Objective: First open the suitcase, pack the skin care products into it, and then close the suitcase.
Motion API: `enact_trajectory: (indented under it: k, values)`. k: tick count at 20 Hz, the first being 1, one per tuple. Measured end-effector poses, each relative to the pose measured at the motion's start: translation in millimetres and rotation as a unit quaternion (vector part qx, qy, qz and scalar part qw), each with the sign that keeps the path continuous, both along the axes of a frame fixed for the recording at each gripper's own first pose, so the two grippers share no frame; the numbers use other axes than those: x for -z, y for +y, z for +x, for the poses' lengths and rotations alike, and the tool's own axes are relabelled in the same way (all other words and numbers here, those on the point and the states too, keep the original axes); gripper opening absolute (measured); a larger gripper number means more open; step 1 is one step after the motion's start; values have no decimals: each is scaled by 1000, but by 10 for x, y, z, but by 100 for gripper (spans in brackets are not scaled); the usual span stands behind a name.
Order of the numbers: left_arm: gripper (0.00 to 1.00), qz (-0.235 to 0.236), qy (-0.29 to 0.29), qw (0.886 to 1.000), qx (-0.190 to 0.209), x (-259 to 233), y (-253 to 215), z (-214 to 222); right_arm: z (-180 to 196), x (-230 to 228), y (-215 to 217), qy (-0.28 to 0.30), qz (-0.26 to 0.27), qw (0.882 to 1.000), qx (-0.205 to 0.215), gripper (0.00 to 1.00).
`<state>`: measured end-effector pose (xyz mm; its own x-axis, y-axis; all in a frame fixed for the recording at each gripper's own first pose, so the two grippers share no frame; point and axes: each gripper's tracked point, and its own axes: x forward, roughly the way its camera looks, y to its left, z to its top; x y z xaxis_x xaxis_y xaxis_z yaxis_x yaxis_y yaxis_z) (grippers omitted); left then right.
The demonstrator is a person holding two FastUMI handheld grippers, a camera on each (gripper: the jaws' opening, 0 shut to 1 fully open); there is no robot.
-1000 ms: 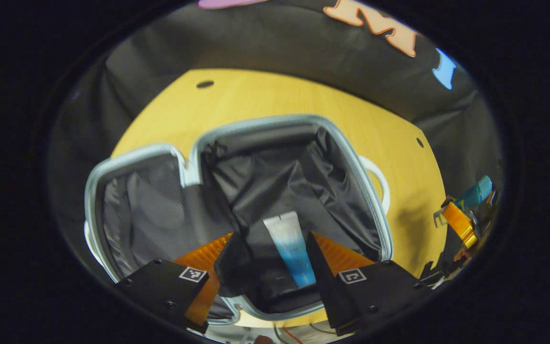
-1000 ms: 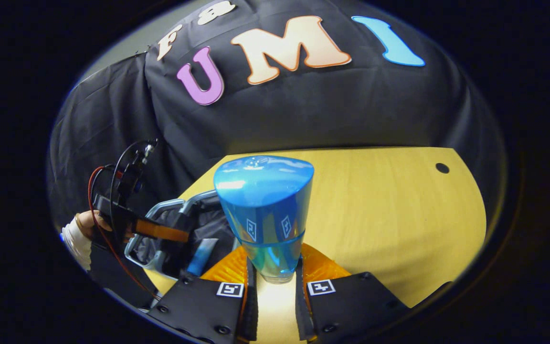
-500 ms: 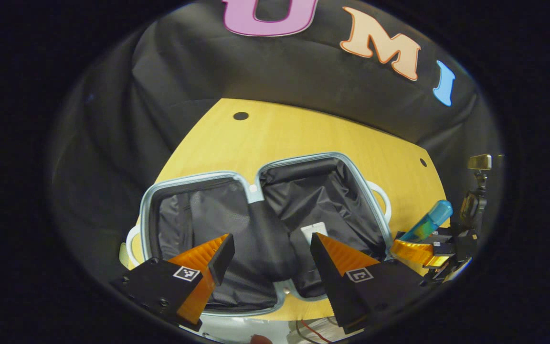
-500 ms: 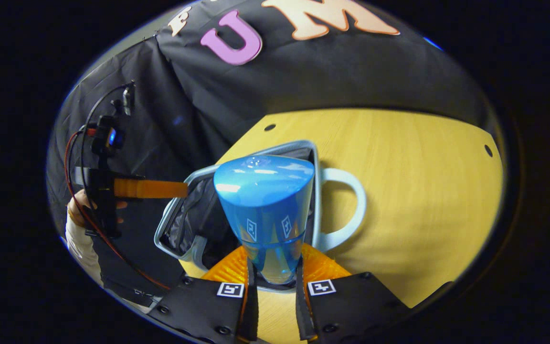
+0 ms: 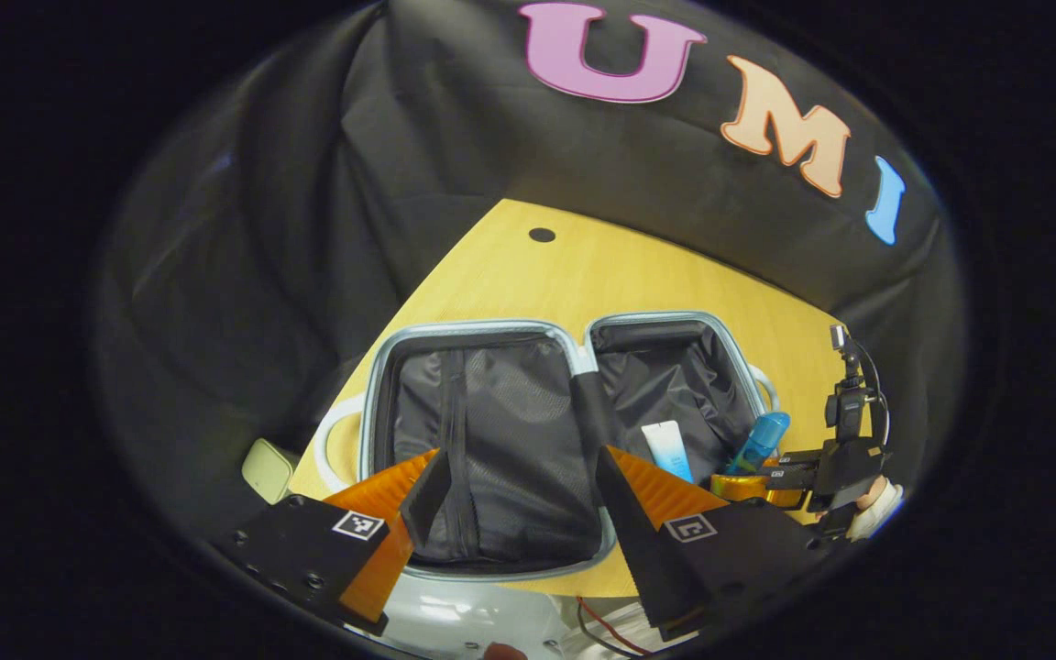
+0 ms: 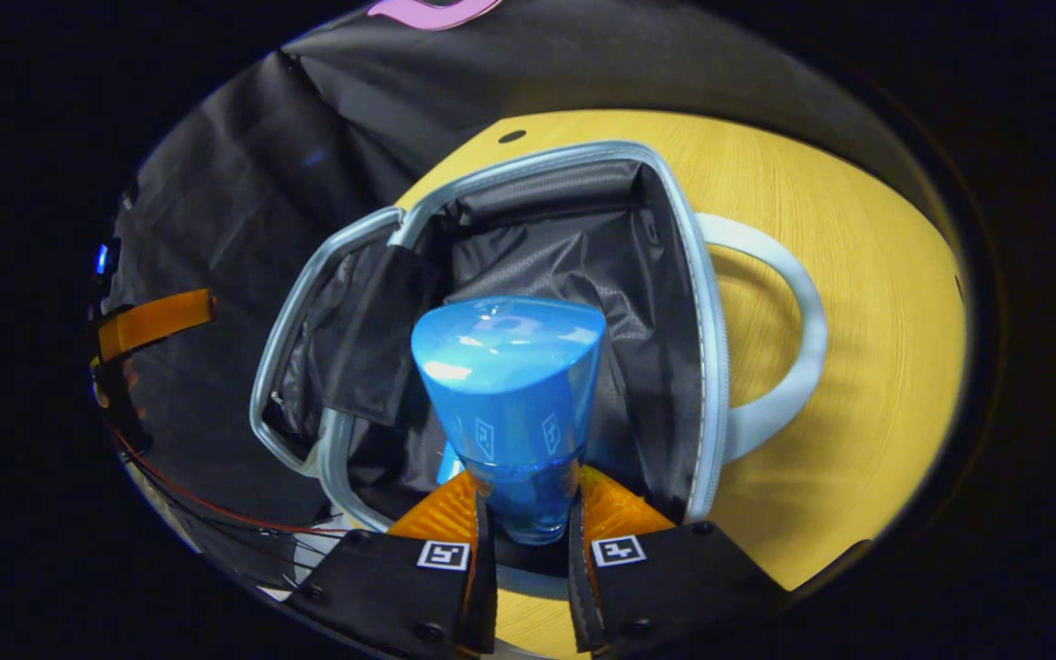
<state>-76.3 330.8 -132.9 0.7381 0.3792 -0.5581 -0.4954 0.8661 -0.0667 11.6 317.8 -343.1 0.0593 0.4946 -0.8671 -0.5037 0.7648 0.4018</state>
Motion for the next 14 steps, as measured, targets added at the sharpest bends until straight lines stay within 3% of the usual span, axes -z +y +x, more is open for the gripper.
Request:
enact_trajectory:
  k: [2, 8, 9, 10, 13, 14]
  values:
    - [95, -6, 2, 1000, -12, 56, 82, -105, -18, -6, -4, 1, -12, 1000, -2, 31]
    - [95, -40, -3, 998, -50, 183, 310, -387, -37, 13, -46, -20, -44, 999, -11, 36]
    - [95, -46, -3, 997, -58, 223, 349, -427, -32, 15, -39, -25, -47, 999, -12, 42]
    - [95, -53, -1, 996, -66, 276, 390, -490, -35, 2, -24, -25, -46, 999, -9, 40]
    - [95, -59, 20, 994, -87, 481, 542, -698, -27, -120, -1, -18, -26, 999, 8, 47]
    - [95, -61, 24, 993, -93, 529, 605, -754, -49, -145, -31, -12, -24, 1000, 13, 40]
